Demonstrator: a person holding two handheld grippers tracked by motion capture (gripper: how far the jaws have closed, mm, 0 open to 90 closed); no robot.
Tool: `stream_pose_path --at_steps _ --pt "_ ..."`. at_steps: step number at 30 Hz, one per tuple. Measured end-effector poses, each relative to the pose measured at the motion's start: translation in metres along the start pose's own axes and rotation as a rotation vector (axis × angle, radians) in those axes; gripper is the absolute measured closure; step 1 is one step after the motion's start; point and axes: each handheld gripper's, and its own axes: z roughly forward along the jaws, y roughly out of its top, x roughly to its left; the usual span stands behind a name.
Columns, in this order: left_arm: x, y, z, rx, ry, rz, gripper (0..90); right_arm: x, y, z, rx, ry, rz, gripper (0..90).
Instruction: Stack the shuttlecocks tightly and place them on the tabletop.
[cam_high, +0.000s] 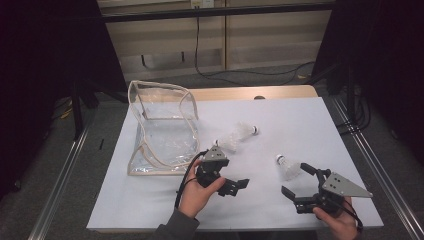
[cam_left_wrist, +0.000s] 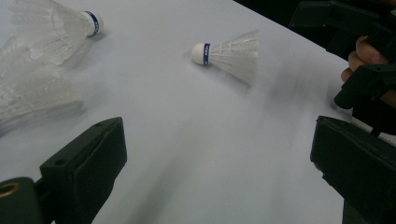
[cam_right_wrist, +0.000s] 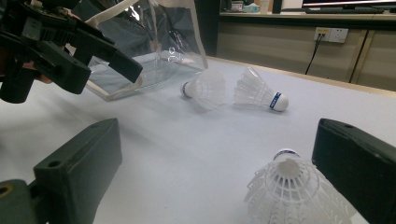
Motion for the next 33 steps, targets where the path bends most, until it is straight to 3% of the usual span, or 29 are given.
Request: stream_pose_path --at_steps 8,19,33 --pt "0.001 -0.010 -0.006 0.026 -0.015 0.005 3.8 0.000 0.000 0.000 0.001 0.001 0.002 1.1" --pt "0.008 -0.019 -0.020 0.016 -0.025 -0.007 3.8 0.000 0.000 0.000 0.000 0.001 0.001 1.1" --pt "0.015 -0.030 -0.040 0.010 -0.027 0.013 3.6 0.000 0.000 0.000 0.003 0.000 0.005 1.2"
